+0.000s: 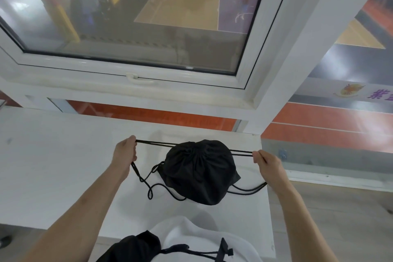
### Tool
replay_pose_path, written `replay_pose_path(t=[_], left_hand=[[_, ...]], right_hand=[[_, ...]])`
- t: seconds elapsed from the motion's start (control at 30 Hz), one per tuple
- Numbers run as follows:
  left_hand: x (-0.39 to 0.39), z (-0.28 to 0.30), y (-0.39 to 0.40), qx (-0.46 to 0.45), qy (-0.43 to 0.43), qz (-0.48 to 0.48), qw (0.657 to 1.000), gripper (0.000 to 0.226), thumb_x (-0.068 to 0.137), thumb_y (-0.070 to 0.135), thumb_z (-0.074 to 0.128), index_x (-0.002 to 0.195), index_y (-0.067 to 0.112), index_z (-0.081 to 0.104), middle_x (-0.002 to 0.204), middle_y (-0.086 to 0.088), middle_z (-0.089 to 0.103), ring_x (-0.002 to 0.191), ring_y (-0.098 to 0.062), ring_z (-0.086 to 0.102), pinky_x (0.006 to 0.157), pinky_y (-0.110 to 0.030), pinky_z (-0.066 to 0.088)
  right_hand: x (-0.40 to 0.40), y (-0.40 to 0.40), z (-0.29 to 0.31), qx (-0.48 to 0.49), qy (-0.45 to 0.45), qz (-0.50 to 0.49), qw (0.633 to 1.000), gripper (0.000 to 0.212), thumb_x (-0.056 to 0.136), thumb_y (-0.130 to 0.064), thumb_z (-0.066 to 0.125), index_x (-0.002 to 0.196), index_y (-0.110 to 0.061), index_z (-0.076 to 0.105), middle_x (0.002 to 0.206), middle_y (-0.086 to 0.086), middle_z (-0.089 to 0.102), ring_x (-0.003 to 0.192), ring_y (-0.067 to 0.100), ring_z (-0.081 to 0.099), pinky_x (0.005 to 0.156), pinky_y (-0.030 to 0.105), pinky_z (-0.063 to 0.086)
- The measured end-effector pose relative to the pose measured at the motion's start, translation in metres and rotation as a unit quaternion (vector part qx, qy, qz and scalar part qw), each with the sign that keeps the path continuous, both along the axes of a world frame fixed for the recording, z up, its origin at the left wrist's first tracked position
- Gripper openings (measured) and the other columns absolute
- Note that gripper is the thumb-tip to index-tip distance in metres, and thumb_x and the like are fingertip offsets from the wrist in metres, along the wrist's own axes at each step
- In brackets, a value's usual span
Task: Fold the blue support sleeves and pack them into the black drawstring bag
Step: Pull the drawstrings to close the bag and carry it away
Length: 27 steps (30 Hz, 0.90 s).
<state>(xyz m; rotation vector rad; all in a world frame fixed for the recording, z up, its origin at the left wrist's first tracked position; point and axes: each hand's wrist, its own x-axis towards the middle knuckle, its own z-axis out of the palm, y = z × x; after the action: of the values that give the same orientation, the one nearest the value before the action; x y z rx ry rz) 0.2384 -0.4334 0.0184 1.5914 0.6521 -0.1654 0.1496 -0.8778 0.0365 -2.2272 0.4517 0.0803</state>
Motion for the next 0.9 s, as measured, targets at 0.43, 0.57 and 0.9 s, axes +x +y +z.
replay_pose_path(t=[0.43, 0.57, 0.9], left_hand=[[-0.032, 0.007, -0.017, 0.085, 0.038, -0.247, 0.965, 0.041, 0.102, 0.041, 0.048, 0.071, 0.022, 0.029, 0.063, 0.007, 0.025, 0.059, -0.016, 0.022, 0.062, -0.035, 0.029], [-0.037, 0.007, -0.008, 0.123, 0.034, -0.272, 0.954, 0.039, 0.103, 0.047, 0.046, 0.076, 0.022, 0.031, 0.066, 0.007, 0.027, 0.064, -0.017, 0.026, 0.064, -0.036, 0.025], [-0.052, 0.000, -0.007, 0.271, 0.060, -0.345, 0.897, 0.041, 0.108, 0.037, 0.035, 0.101, 0.012, 0.066, 0.085, -0.001, 0.063, 0.075, -0.019, 0.055, 0.070, -0.034, 0.045]], right_hand=[[0.045, 0.115, 0.004, -0.134, -0.084, 0.253, 0.954, 0.045, 0.096, -0.048, 0.064, 0.136, -0.029, 0.059, 0.140, -0.009, 0.057, 0.135, 0.015, 0.043, 0.113, 0.037, 0.037], [0.063, 0.152, 0.008, -0.194, -0.036, 0.305, 0.932, 0.064, 0.095, -0.059, 0.058, 0.151, -0.033, 0.040, 0.160, -0.006, 0.037, 0.149, 0.020, 0.029, 0.120, 0.046, 0.029], [0.049, 0.163, 0.008, -0.256, 0.007, 0.320, 0.912, 0.059, 0.099, -0.043, 0.062, 0.150, -0.019, 0.045, 0.142, 0.003, 0.051, 0.131, 0.025, 0.044, 0.111, 0.041, 0.041]])
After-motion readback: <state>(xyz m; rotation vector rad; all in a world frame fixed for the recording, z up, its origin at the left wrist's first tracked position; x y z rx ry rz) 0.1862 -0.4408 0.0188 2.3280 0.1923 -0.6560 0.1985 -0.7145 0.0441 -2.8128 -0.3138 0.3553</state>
